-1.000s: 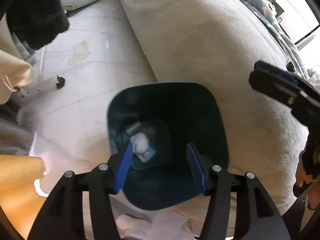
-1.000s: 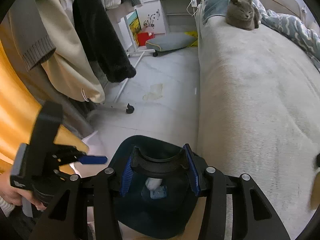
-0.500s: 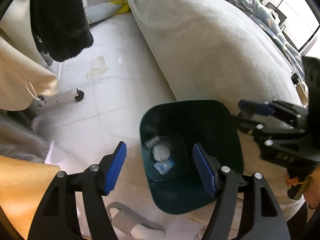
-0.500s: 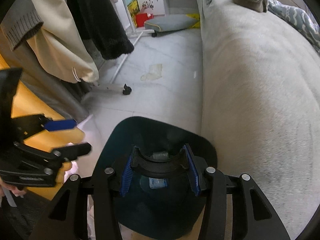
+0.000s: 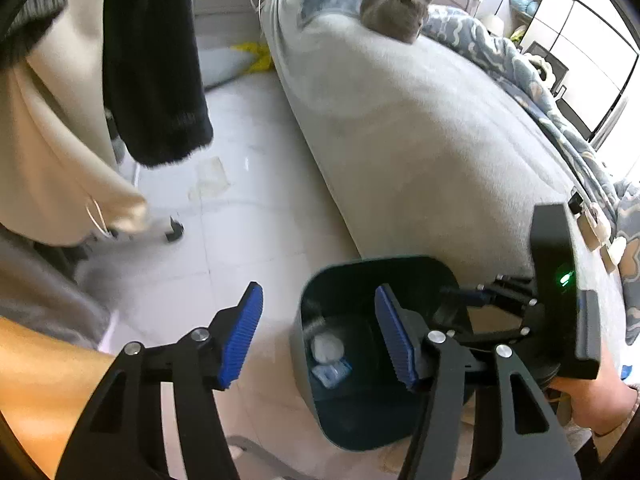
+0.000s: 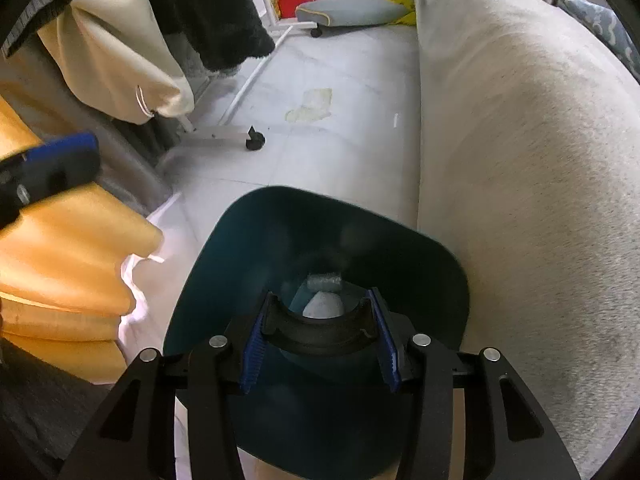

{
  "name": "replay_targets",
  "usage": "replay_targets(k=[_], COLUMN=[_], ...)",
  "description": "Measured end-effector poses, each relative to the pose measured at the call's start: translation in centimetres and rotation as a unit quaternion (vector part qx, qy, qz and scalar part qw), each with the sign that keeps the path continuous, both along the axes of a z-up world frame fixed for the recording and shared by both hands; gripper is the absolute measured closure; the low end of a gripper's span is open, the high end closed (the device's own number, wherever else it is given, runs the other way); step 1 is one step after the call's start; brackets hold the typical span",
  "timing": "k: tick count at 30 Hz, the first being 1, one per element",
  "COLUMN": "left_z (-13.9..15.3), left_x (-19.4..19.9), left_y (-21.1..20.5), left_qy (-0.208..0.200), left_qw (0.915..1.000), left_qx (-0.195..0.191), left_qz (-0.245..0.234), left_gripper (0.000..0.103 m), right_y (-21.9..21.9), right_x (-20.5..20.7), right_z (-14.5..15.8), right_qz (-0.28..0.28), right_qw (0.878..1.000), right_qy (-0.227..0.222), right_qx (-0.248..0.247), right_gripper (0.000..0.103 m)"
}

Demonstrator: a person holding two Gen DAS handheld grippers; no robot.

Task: Collect trash
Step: 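Withdraw both open tools from the bin toward the items on the bed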

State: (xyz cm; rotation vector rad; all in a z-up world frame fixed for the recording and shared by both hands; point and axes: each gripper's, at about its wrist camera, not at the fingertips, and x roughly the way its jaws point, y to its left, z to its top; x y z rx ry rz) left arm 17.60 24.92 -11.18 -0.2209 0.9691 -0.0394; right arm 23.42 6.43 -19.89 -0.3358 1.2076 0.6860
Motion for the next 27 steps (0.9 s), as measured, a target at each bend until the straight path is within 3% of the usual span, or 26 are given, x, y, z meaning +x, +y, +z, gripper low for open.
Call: replay_targets(k=[6, 13, 15, 17, 27], left_z=[2.4, 4.5, 5.0, 5.4, 8.1], left_x=[-0.1, -0.4, -0.5, -0.4, -0.1], left_y=[-0.7, -1.5, -1.7, -1.9, -3.5], left_qy=[-0.056, -0.104, -0.112, -0.119, -0.156], left_qw=[0.9980, 0.9939, 0.9929, 0.9921, 0.9875], left_qx=[0.028, 0.035, 0.037, 0.038, 0.021], left_qz=[-0.001, -0.008, -0.009, -0.007, -0.003], left_gripper=[0.044, 0.044, 0.044, 0.044, 0.044], right_y=[0.4, 0.7, 0.7, 0.5, -0.4], right_x=[-0.5, -1.2, -1.4, -1.5, -2.1], right_z=[-0.7, -1.3, -1.3, -1.4, 1.2], right_qz=[0.013, 0.032, 0.036, 0.039, 0.044], right_qw=[1.000, 0.999, 0.999, 0.998, 0.999], right_qy=[0.012, 0.027, 0.030, 0.035, 0.016], right_qx=[-0.013, -0.024, -0.025, -0.024, 0.005], right_gripper=[0.055, 0.053, 0.047, 0.034, 0.024])
